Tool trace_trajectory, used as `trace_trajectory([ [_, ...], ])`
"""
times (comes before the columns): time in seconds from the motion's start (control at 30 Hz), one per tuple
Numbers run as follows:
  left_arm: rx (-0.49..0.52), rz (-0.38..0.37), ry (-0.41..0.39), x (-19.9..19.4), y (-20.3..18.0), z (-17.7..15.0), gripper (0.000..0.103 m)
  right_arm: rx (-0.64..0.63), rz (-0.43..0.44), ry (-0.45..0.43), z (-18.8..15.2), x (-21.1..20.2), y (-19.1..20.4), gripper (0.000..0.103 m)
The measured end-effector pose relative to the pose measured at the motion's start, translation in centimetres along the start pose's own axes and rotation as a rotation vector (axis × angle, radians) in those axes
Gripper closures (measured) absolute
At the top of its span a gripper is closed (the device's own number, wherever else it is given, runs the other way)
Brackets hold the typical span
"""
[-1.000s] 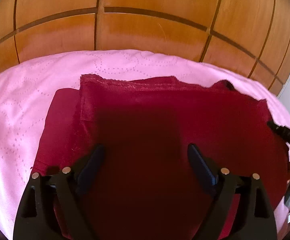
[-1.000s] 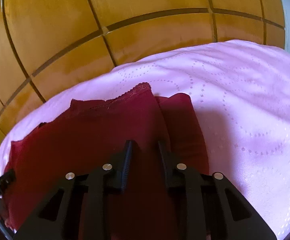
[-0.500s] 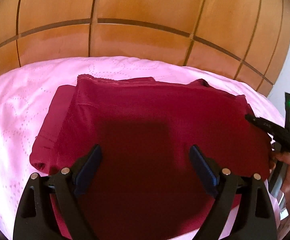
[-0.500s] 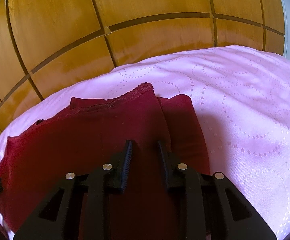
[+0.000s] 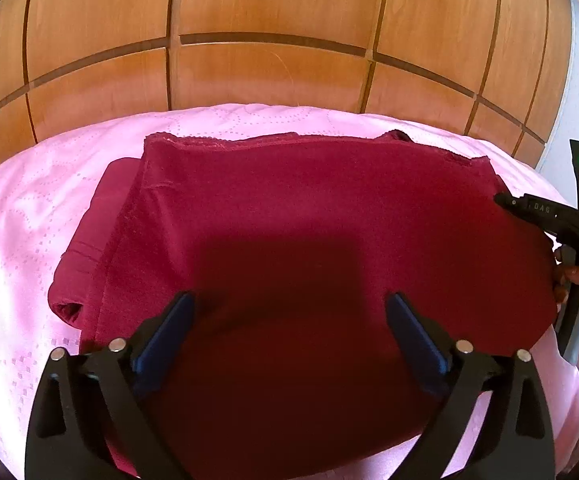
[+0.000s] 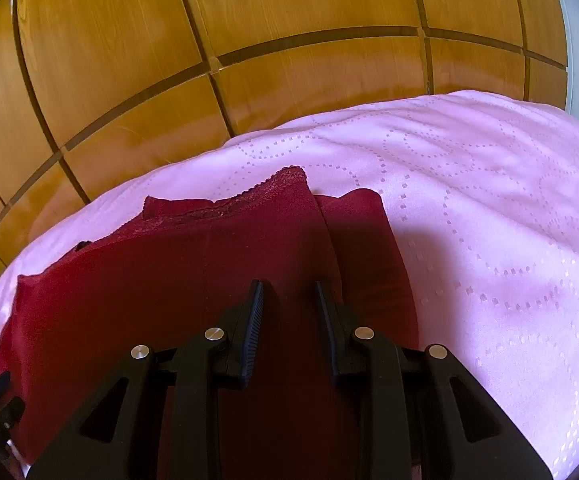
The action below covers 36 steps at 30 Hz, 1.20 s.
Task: Fold small clothes
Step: 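Press the folded garment flat with both open grippers, then grasp the garment's side edge with the right gripper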
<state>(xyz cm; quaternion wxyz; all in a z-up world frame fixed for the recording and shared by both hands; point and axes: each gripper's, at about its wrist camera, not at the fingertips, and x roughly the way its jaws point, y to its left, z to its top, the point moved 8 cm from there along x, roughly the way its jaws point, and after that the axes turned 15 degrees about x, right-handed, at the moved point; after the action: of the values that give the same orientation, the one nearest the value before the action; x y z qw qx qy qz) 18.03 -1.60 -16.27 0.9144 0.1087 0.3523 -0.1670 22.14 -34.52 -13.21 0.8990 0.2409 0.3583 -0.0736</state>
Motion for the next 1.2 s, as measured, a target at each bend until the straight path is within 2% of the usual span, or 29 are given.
trace_trajectory([
  [0.07, 0.004, -0.001, 0.004, 0.1, -0.1, 0.0, 0.003, 0.008, -0.001, -0.002, -0.1, -0.3, 0.0, 0.077],
  [0.1, 0.005, -0.002, 0.006, 0.1, -0.1, -0.1, 0.003, 0.011, 0.000, -0.002, -0.2, -0.6, 0.1, 0.071],
  [0.13, 0.003, -0.005, 0.006, 0.2, -0.1, -0.1, 0.003, 0.011, 0.011, 0.001, -0.3, -0.9, 0.2, 0.059],
  [0.2, -0.003, -0.011, 0.006, 0.2, -0.1, -0.2, 0.003, -0.006, 0.039, 0.003, -0.8, -1.7, 0.8, 0.052],
  [0.47, -0.006, -0.015, 0.006, 0.4, -0.1, -0.2, 0.003, -0.046, -0.022, -0.008, -2.6, -4.7, 1.5, 0.052],
  [0.53, -0.006, -0.013, 0.007, 0.4, -0.2, -0.2, 0.003, -0.053, -0.032, 0.001, -3.2, -5.3, 1.6, 0.042],
  [0.6, -0.003, -0.009, 0.010, 0.4, -0.2, -0.3, 0.003, -0.077, -0.036, 0.005, -3.8, -5.8, 1.9, 0.038],
  [0.77, 0.006, 0.005, 0.022, 0.3, -0.4, -0.2, 0.003, -0.151, -0.082, 0.015, -5.1, -6.7, 2.5, 0.036],
  [0.9, 0.004, 0.006, 0.036, 0.1, -0.6, -0.1, 0.003, -0.119, -0.087, 0.045, -5.8, -7.2, 2.2, 0.036],
  [1.2, -0.047, -0.043, -0.021, -1.4, -1.1, 1.0, 0.003, -0.027, -0.032, 0.088, -6.4, -9.7, 1.1, 0.036],
])
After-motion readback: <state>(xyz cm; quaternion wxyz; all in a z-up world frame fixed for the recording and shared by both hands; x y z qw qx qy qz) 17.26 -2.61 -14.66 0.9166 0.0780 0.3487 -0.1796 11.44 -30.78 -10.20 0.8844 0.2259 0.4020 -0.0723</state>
